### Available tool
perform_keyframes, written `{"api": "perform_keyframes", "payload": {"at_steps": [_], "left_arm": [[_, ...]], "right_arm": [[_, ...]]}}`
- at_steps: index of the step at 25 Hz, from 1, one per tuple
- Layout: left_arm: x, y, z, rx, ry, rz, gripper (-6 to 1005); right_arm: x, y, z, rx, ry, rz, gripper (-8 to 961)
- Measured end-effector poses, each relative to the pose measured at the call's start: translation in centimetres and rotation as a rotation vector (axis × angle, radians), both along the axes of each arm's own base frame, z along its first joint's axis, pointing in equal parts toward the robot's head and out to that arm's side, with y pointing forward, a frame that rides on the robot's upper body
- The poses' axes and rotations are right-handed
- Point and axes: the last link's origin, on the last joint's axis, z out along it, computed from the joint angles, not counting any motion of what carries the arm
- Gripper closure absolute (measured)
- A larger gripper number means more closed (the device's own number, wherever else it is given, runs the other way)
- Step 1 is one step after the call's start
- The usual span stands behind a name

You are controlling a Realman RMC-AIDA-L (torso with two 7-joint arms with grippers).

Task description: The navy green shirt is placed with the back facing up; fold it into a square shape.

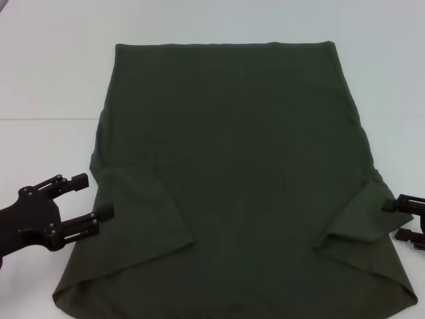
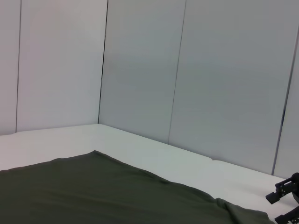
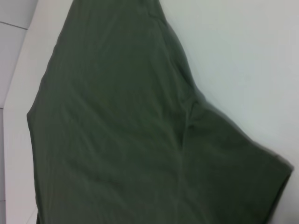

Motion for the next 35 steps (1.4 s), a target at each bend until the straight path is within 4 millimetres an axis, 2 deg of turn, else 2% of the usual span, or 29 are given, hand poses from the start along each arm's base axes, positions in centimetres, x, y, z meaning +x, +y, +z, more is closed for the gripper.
{"api": "perform_keyframes", "payload": {"at_steps": [12, 35], "left_arm": [[0.0, 0.0, 0.0, 0.001, 0.000, 0.002, 176], [0.0, 0.1, -0.1, 0.004, 0.002, 0.004, 176]], "right_arm": [[0.2, 0.1, -0.1, 0.007, -0.015, -0.009, 163], [-0.6, 1.0, -0.8, 0.001, -0.029, 0.009, 162]]}}
